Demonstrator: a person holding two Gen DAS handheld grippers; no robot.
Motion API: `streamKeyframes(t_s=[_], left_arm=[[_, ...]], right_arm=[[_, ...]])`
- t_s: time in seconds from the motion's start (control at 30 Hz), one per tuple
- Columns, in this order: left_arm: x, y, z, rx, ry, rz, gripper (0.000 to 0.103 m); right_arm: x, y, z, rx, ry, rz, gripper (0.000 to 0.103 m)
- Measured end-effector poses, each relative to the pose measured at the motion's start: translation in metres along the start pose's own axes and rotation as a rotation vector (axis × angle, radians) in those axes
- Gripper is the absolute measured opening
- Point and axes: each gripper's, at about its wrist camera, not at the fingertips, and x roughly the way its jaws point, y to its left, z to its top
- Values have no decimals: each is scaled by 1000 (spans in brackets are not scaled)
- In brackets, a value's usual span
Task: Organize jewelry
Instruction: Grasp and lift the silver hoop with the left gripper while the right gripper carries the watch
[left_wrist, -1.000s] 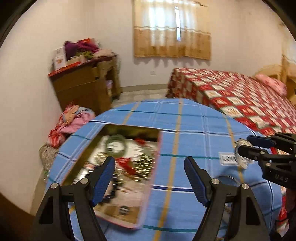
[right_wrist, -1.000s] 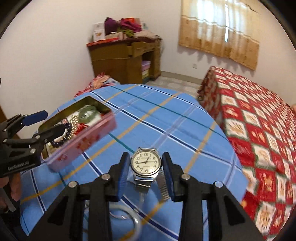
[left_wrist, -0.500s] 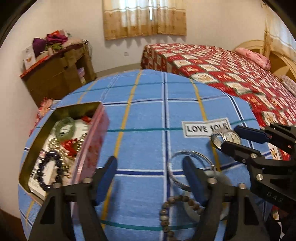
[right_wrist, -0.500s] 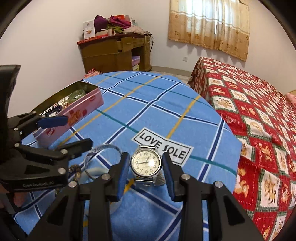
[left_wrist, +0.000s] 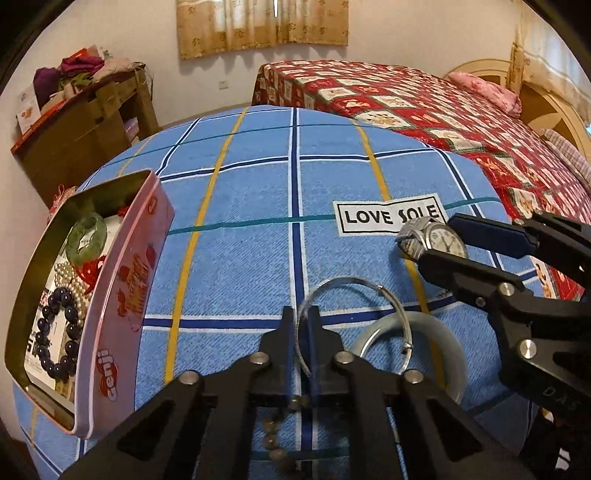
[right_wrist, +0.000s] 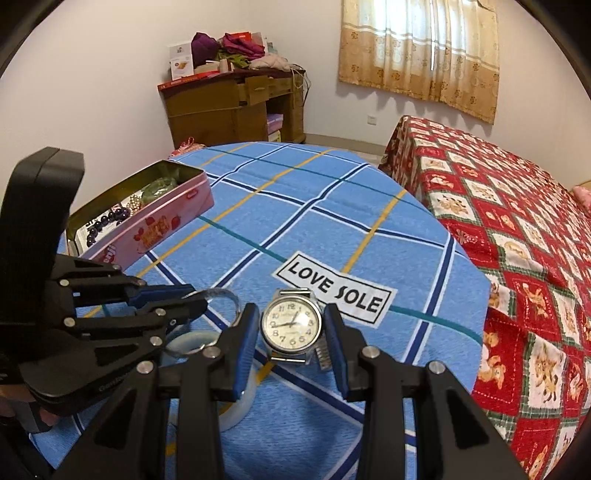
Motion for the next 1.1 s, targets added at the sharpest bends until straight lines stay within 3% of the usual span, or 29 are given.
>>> streamKeyframes(t_s=[0.53,1.1], left_arm=[[-34,22,10,-6,-108,94,3],[-100,88,24,-129,-269,186,3]], right_arm=[[-7,11,9,-6,-47,14,38],[-20,41,50,-90,-129,67,38]])
